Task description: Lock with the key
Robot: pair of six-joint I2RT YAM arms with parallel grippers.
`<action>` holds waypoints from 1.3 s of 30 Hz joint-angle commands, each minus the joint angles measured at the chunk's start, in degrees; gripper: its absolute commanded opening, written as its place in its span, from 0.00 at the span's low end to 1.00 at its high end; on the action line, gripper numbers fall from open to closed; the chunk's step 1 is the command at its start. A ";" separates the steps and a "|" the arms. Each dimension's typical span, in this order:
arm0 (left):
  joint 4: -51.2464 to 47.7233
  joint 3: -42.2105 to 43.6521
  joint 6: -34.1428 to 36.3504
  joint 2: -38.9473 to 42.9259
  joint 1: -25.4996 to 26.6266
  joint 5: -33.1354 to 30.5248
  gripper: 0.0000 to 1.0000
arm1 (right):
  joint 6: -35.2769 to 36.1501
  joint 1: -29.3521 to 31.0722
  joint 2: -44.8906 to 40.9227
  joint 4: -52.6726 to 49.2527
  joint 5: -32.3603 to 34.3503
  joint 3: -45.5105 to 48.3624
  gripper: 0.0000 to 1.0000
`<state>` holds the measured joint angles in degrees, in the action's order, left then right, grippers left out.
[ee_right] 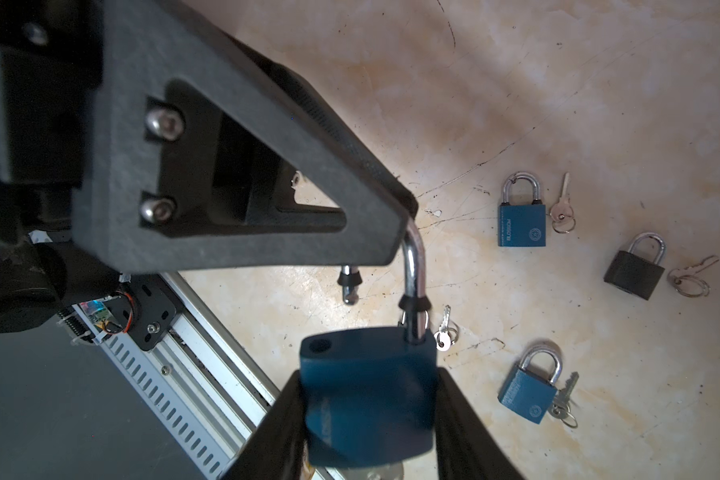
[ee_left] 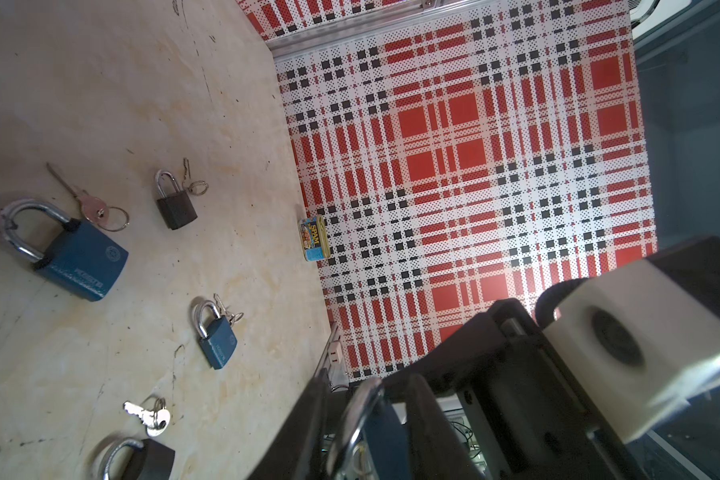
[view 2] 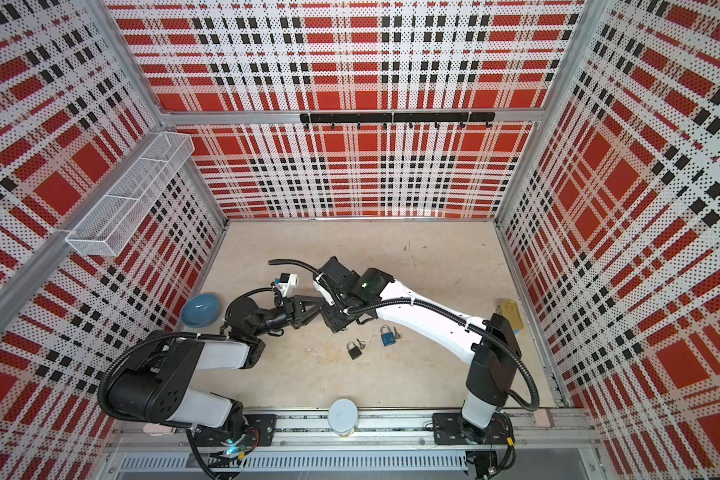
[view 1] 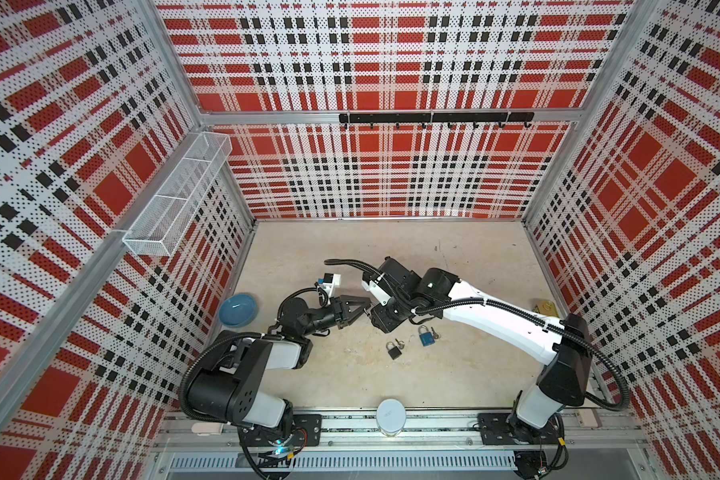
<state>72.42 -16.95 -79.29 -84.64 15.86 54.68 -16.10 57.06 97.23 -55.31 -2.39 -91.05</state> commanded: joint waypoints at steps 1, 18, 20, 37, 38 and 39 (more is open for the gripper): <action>1.63 0.53 -1.89 1.07 0.65 1.31 0.35 | -0.21 -0.14 -1.56 2.04 -0.16 -1.60 0.19; 1.05 -0.17 -1.67 -0.37 0.89 1.75 0.28 | -0.08 -0.14 -1.17 1.84 -0.52 -2.45 0.19; 1.06 -0.19 -1.75 -0.57 0.85 1.75 0.27 | -0.07 -0.16 -1.18 1.84 -0.59 -2.55 0.19; 0.45 -0.89 -1.58 -1.45 1.09 1.53 0.04 | -0.31 -0.11 -1.57 1.93 -0.95 -2.43 0.19; 0.45 -0.89 -1.62 -1.47 1.08 1.34 0.01 | -0.35 -0.19 -1.61 2.01 -0.99 -2.31 0.19; 0.59 -1.02 -1.79 -1.40 1.08 1.16 0.00 | -0.41 -0.25 -1.61 2.07 -0.99 -2.21 0.19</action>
<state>72.58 -17.19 -79.53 -85.58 16.62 55.09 -16.12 56.90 97.23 -55.94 -2.61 -91.18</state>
